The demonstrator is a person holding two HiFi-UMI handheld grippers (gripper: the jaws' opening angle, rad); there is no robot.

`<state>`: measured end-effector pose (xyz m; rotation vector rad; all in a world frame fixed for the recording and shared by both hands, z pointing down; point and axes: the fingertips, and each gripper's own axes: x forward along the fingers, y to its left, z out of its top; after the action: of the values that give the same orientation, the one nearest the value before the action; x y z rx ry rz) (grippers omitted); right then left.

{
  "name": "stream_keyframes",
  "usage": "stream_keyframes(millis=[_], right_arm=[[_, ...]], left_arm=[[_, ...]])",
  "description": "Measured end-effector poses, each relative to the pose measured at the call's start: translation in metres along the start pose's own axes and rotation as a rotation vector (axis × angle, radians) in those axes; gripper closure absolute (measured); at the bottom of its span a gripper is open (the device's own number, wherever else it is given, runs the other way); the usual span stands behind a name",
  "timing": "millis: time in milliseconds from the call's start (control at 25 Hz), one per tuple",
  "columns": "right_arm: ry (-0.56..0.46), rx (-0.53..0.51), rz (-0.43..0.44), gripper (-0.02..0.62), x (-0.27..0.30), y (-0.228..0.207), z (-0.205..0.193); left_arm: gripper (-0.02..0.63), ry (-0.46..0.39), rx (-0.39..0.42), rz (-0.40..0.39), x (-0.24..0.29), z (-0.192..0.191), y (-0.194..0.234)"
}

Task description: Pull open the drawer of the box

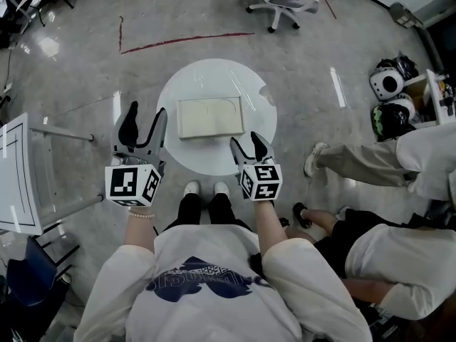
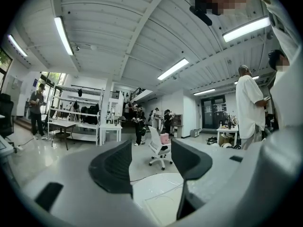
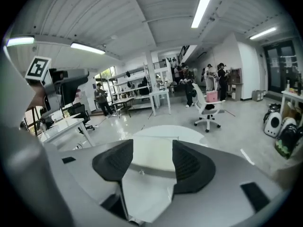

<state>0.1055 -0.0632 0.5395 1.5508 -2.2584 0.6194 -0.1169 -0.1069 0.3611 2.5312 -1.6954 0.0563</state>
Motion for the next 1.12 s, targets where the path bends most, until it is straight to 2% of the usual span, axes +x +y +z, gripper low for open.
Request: stream_keyframes(millis=[360, 560, 760, 1120], right_arm=[[0.307, 0.077, 0.012, 0.341, 0.059, 0.019, -0.093], [0.473, 0.176, 0.086, 0.342, 0.084, 0.039, -0.132], [0.608, 0.199, 0.125, 0.342, 0.108, 0.047, -0.152], [0.788, 0.251, 0.199, 0.344, 0.139, 0.05, -0.161]], left_arm=[[0.362, 0.029, -0.007, 0.014, 0.021, -0.012, 0.024], [0.362, 0.039, -0.016, 0.032, 0.025, -0.017, 0.037], [0.362, 0.052, -0.029, 0.047, 0.028, -0.024, 0.046], [0.362, 0.061, -0.046, 0.088, 0.033, -0.03, 0.065]])
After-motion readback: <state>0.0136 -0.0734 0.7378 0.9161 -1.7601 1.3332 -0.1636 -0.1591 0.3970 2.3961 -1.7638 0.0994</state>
